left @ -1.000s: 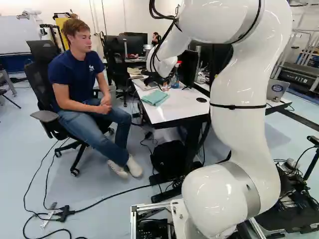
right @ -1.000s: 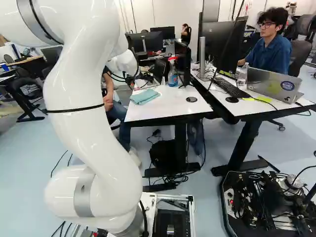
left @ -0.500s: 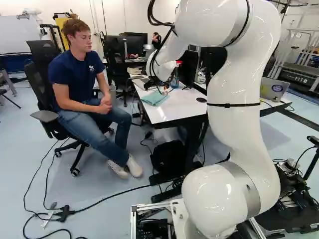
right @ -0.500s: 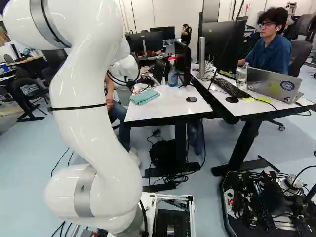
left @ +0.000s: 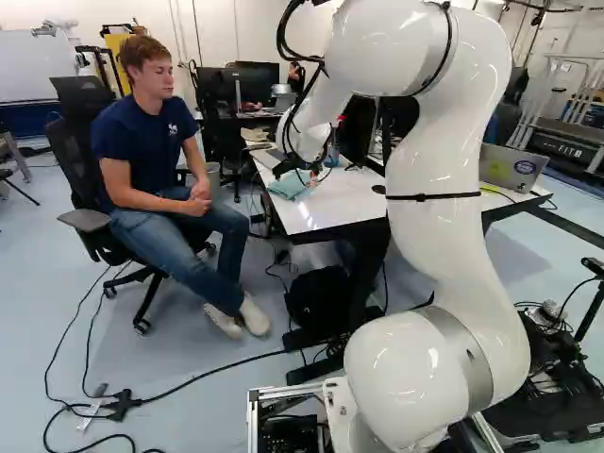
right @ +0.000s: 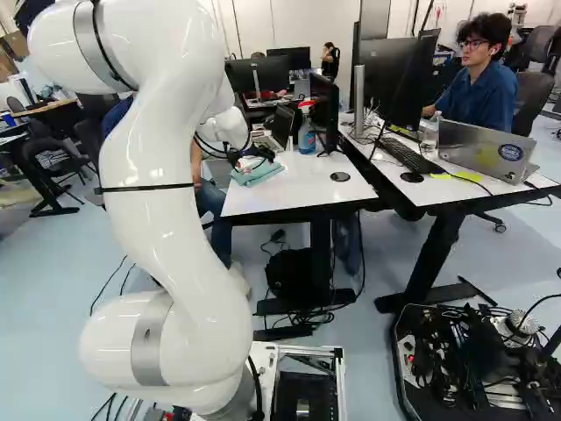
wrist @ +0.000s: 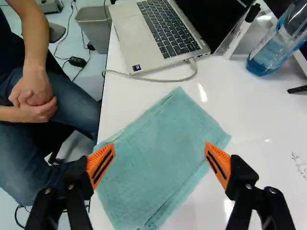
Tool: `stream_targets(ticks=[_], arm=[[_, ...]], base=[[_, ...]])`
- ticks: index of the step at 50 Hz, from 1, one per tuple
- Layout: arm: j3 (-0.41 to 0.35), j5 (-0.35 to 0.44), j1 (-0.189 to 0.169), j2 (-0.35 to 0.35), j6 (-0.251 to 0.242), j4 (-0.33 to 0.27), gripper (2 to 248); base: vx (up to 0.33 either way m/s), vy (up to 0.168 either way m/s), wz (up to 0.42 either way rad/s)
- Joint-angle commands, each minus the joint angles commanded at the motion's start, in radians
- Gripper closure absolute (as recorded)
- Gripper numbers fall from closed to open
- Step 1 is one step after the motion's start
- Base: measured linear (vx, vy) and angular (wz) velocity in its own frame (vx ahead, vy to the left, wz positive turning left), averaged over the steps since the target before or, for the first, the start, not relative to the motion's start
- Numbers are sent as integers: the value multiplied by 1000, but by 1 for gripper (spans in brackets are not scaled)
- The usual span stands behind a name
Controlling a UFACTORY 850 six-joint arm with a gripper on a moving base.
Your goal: Clean the table with the green towel
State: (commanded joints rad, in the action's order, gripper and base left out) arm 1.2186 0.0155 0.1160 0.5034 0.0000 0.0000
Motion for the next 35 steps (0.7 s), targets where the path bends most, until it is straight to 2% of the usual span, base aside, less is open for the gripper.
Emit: stream_targets(ticks=[21,22,26,27,31,32,35], arm=[[5,0,0,19,0,0,3],[5,0,0,19,0,0,13],[5,0,0,19,0,0,13],[5,0,0,19,0,0,52],[5,0,0,19,0,0,52],[5,0,0,19,0,0,91],[5,0,0,19,0,0,91]], base=[[0,0,0],[0,0,0],[0,0,0],[0,0,0],[0,0,0],[0,0,0],[0,0,0]])
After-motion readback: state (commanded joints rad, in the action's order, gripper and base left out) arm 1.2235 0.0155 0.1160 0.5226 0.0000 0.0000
